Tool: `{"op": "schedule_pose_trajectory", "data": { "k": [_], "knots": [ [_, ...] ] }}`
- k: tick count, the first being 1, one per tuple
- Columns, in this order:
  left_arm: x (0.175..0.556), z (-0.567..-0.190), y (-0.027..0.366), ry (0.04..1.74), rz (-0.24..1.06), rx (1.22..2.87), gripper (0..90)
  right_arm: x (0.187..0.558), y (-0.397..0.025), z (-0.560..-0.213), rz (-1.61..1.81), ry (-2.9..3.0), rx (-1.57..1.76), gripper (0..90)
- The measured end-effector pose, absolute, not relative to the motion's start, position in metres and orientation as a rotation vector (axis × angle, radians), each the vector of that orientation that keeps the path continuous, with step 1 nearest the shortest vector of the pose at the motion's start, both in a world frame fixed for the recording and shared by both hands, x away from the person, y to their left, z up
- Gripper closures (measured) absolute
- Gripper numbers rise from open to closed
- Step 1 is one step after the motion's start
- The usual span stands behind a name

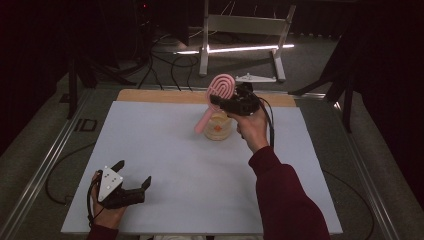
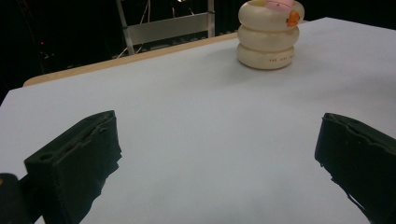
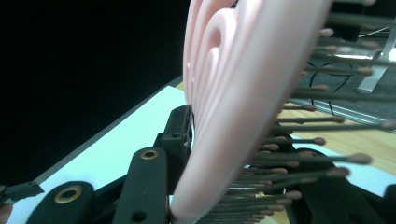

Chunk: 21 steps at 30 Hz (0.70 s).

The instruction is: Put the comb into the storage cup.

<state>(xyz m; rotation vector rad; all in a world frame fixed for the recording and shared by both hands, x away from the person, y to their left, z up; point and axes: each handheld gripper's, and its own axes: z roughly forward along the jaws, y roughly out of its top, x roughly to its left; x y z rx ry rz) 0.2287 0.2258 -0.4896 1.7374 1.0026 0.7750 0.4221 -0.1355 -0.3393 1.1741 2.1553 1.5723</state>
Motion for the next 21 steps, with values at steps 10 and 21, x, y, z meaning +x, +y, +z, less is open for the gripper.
{"op": "schedule_pose_trajectory", "data": {
  "k": [10, 21],
  "knots": [
    [0.229, -0.49, 0.226, 1.003, 0.77, 1.738, 0.9, 0.431, -0.143, -0.337, 1.568, 2.117, 1.208, 63.0],
    [0.229, -0.49, 0.226, 1.003, 0.77, 1.737, 0.9, 0.437, -0.149, -0.332, 1.592, 2.083, 1.233, 63.0]
  ]
}}
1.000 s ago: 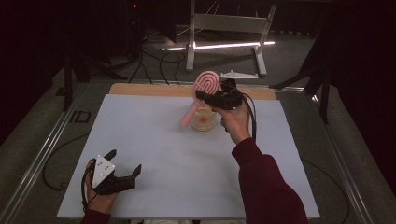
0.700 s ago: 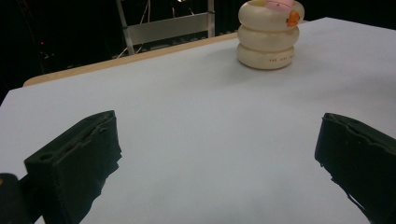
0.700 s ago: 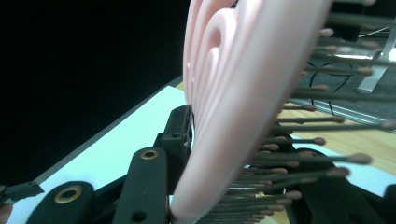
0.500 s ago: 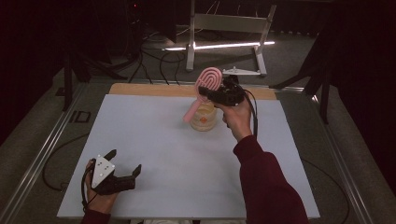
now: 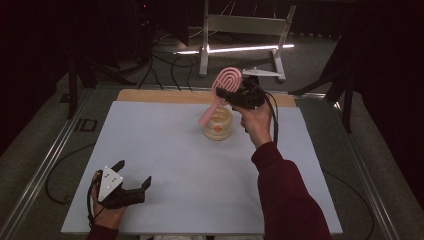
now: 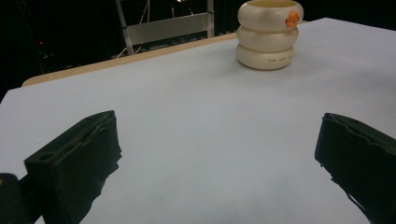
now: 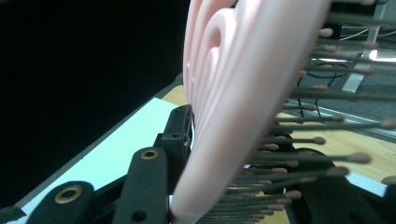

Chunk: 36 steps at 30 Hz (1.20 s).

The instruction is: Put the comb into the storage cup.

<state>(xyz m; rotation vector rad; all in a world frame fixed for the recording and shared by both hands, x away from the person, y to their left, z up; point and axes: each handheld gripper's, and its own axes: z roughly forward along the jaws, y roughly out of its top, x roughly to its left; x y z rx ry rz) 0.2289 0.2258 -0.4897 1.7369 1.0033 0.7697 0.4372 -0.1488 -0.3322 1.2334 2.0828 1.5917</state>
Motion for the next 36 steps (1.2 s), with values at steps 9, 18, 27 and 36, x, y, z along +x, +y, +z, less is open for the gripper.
{"op": "schedule_pose_trajectory", "data": {
  "k": [9, 18, 27, 36],
  "knots": [
    [0.229, -0.49, 0.226, 1.001, 0.768, 1.738, 0.8, 0.444, -0.148, -0.332, 1.581, 2.071, 1.243, 63.0],
    [0.229, -0.49, 0.225, 1.001, 0.767, 1.738, 0.9, 0.449, -0.148, -0.327, 1.551, 2.056, 1.252, 63.0],
    [0.229, -0.49, 0.225, 0.998, 0.767, 1.739, 0.8, 0.454, -0.152, -0.328, 1.531, 2.029, 1.291, 63.0],
    [0.229, -0.49, 0.225, 0.996, 0.766, 1.739, 0.9, 0.456, -0.157, -0.33, 1.511, 2.013, 1.308, 63.0]
  ]
}}
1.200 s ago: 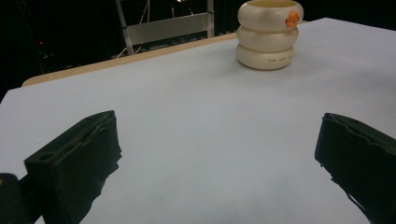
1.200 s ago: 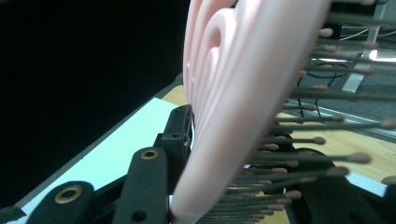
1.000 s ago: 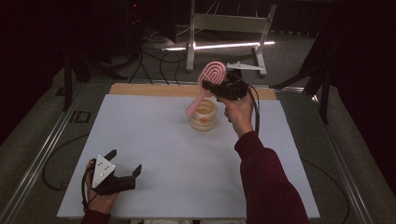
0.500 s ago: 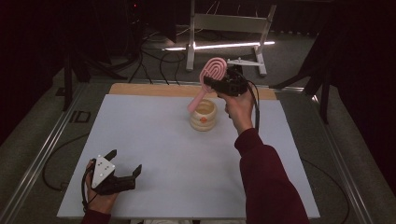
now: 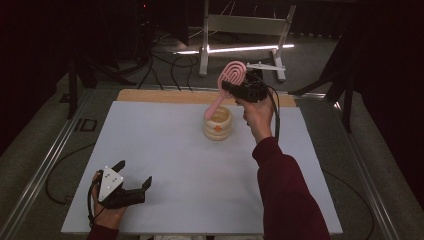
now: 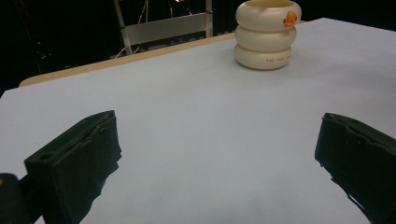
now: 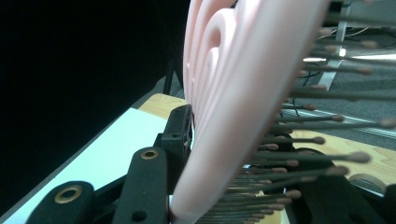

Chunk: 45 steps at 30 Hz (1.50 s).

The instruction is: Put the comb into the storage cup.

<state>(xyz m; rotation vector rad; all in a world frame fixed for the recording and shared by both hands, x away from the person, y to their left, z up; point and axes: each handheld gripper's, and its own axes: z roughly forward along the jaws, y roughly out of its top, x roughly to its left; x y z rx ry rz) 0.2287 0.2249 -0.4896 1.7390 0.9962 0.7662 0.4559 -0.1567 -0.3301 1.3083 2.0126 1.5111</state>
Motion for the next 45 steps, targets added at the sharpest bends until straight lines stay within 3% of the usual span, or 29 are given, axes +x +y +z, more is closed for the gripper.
{"op": "schedule_pose_trajectory", "data": {
  "k": [45],
  "knots": [
    [0.229, -0.491, 0.223, 0.99, 0.765, 1.75, 0.9, 0.458, -0.161, -0.345, 1.426, 1.951, 1.347, 62.9]
  ]
}}
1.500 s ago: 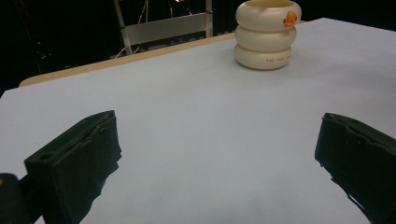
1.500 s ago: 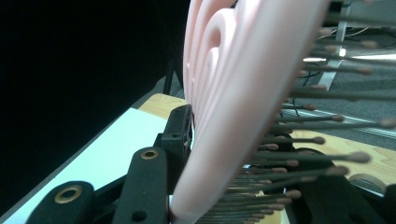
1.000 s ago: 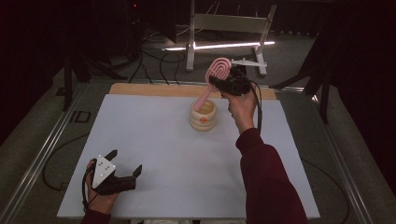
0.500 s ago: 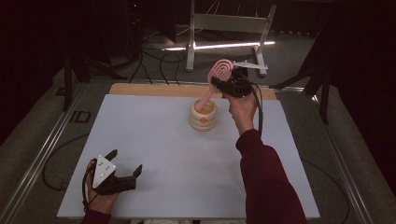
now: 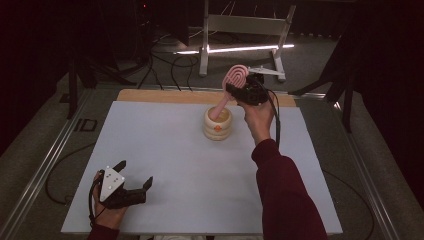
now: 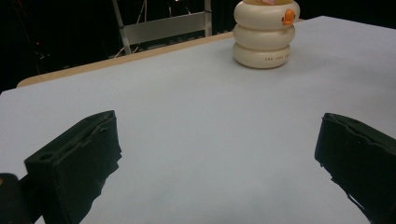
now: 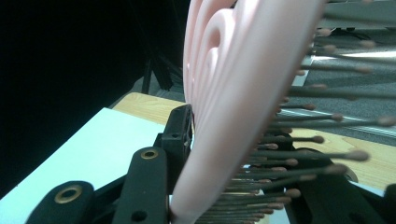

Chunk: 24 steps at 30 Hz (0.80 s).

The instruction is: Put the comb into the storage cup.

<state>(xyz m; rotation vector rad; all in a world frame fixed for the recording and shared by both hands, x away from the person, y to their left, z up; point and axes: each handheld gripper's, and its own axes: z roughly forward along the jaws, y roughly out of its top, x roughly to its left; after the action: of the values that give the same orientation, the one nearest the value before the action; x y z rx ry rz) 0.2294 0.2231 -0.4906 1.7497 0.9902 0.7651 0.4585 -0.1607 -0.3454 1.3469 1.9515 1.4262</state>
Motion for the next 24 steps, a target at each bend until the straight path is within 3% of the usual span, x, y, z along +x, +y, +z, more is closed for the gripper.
{"op": "schedule_pose_trajectory", "data": {
  "k": [24],
  "knots": [
    [0.229, -0.49, 0.223, 0.989, 0.766, 1.748, 0.9, 0.458, -0.153, -0.357, 1.406, 1.952, 1.342, 62.9]
  ]
}}
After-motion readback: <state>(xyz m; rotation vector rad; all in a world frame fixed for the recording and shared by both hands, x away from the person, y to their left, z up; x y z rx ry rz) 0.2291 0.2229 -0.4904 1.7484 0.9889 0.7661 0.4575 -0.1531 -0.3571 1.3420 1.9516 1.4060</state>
